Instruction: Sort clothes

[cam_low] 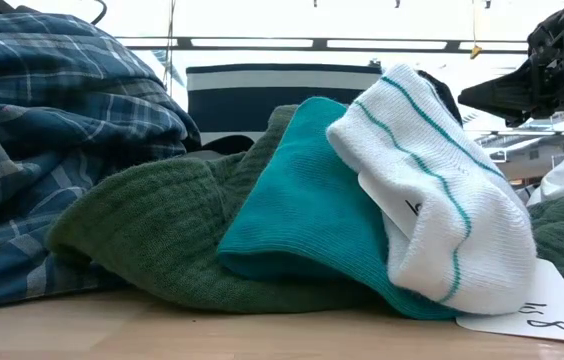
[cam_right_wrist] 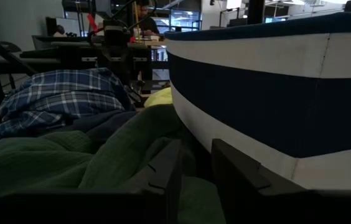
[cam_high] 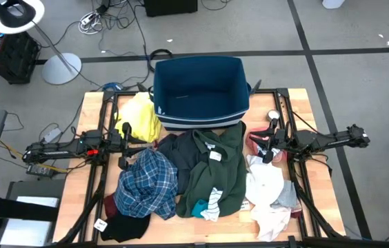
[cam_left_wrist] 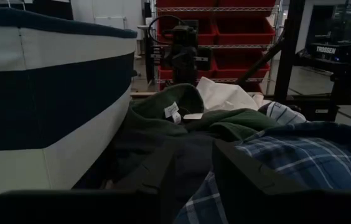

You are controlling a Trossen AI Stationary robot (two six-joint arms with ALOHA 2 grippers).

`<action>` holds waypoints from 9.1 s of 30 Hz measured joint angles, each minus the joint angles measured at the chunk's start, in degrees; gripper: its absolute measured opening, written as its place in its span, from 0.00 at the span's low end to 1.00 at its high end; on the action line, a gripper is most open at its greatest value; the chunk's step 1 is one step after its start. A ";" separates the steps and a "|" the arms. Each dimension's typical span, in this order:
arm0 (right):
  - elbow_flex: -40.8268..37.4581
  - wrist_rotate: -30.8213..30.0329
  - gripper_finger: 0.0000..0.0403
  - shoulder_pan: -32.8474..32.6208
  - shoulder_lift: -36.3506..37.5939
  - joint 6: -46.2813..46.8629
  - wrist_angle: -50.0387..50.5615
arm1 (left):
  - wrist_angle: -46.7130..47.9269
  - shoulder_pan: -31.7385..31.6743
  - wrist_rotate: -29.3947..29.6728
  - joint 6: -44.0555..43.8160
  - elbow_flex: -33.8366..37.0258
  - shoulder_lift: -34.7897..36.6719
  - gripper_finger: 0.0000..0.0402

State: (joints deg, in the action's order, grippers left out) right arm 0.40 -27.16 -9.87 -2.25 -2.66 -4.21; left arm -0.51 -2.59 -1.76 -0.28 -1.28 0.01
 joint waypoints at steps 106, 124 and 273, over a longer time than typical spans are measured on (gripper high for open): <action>-0.02 0.00 0.23 -0.02 -0.01 0.00 -0.02 | 70.36 29.49 26.79 -64.86 -76.76 -67.56 0.27; 0.00 0.00 0.23 -0.02 -0.01 0.00 -0.02 | 67.58 29.59 25.90 -64.87 -76.13 -73.40 0.27; -0.01 0.00 0.23 -0.02 0.00 0.00 -0.28 | 16.14 2.29 32.25 5.07 -127.71 -90.42 0.00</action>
State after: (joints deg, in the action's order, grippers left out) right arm 0.40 -27.16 -9.89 -2.26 -2.66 -4.49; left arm 15.63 -0.30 30.49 4.80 -128.99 -90.41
